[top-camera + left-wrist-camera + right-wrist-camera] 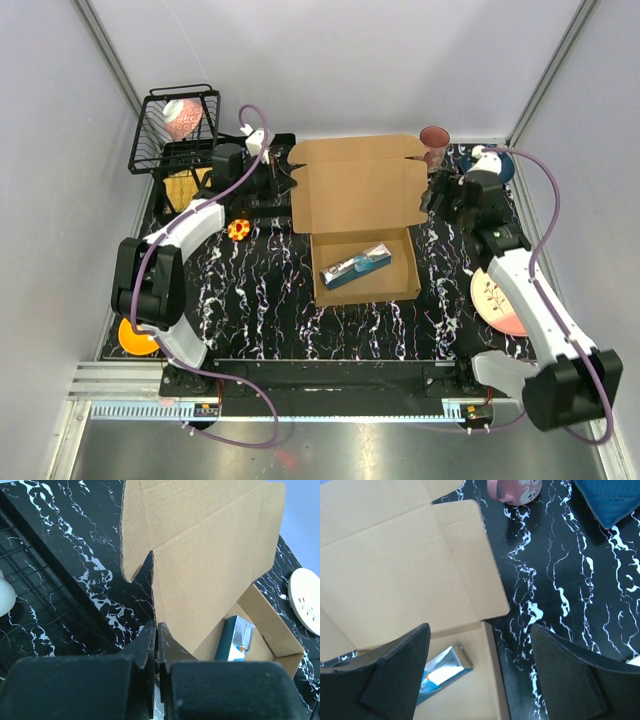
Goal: Fold the paper box
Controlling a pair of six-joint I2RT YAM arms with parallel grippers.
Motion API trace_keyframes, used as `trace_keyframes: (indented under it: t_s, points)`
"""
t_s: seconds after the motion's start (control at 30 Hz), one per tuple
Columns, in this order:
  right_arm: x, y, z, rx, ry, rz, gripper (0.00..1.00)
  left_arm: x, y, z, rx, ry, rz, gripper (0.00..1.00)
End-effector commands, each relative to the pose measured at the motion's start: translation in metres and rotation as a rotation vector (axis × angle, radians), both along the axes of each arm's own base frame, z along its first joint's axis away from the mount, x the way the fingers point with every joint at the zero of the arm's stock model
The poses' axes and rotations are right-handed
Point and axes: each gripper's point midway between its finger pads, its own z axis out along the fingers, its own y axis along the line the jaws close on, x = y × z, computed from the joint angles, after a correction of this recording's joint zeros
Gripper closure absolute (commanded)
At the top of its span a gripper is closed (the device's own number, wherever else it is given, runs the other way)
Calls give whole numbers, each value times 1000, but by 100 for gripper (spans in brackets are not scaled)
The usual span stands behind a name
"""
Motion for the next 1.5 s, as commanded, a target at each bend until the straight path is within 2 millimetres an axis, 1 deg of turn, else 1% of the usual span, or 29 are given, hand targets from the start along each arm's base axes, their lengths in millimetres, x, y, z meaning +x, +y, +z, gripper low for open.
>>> trace_keyframes:
  t_s: [0.0,0.03,0.07,0.13,0.17,0.2,0.23,0.27,0.3,0.33,0.4,0.43,0.5,0.53,0.6,0.63,0.73,0.77,0.8,0.87,0.9,0.97,1.0,1.03,1.07,1.1,1.27,1.4,1.47]
  points:
    - [41,8,22,83,-119,164,14,-9,-2,36,8,-156,-62,100]
    - [45,16,19,103,-131,227,15,-9,-2,36,10,-157,-63,100]
    - [49,19,18,108,-153,249,16,-9,-3,38,10,-159,-64,100]
    - [59,22,14,104,-178,272,16,-9,-4,39,12,-162,-70,100]
    - [63,19,12,107,-181,278,17,-9,-3,39,13,-163,-69,100]
    - [67,21,15,109,-198,297,18,-9,-5,39,12,-166,-73,100]
    - [72,22,10,101,-187,316,18,-8,-5,39,11,-164,-74,100]
    - [76,19,8,96,-190,312,18,-8,-6,39,10,-165,-74,100]
    - [81,19,11,98,-209,328,19,-7,-7,39,9,-166,-78,100]
    - [86,19,3,104,-192,334,19,-6,-8,39,6,-165,-82,100]
    - [96,9,1,95,-188,312,20,-6,-10,38,7,-160,-86,100]
    - [101,5,-8,86,-172,302,21,-6,-10,39,7,-164,-87,100]
    - [109,-3,-10,83,-182,286,21,-6,-11,38,8,-164,-89,100]
    - [112,-2,-16,93,-172,285,22,-5,-11,39,8,-166,-88,100]
    - [118,3,-12,105,-195,317,23,-5,-12,39,9,-167,-90,100]
    - [123,-7,-17,106,-191,300,23,-5,-13,38,10,-166,-93,100]
    - [133,-8,-15,127,-217,325,23,-5,-14,38,11,-167,-97,100]
    - [138,-8,-9,139,-250,335,24,-5,-15,38,11,-169,-99,100]
    - [140,-6,-14,178,-244,353,24,-5,-14,38,12,-170,-97,100]
    - [147,-11,-8,204,-272,358,24,-6,-14,39,12,-171,-98,100]
    - [150,-9,-15,236,-255,375,25,-5,-14,40,15,-175,-97,100]
    - [156,-8,-12,248,-258,396,26,-5,-13,40,20,-180,-94,100]
    - [157,-4,-19,265,-242,417,26,-4,-13,38,27,-179,-93,100]
    - [158,-3,-20,273,-237,427,27,-4,-12,39,31,-183,-92,100]
    - [160,-1,-17,279,-247,441,28,-3,-12,39,34,-184,-90,100]
    - [160,3,-21,298,-235,456,29,-3,-12,39,35,-183,-92,100]
    - [161,11,-23,335,-222,509,30,0,-13,37,36,-176,-93,100]
    - [159,13,-28,338,-210,523,37,2,-14,34,36,-170,-95,100]
    - [159,14,-30,343,-202,523,45,2,-13,33,37,-166,-93,100]
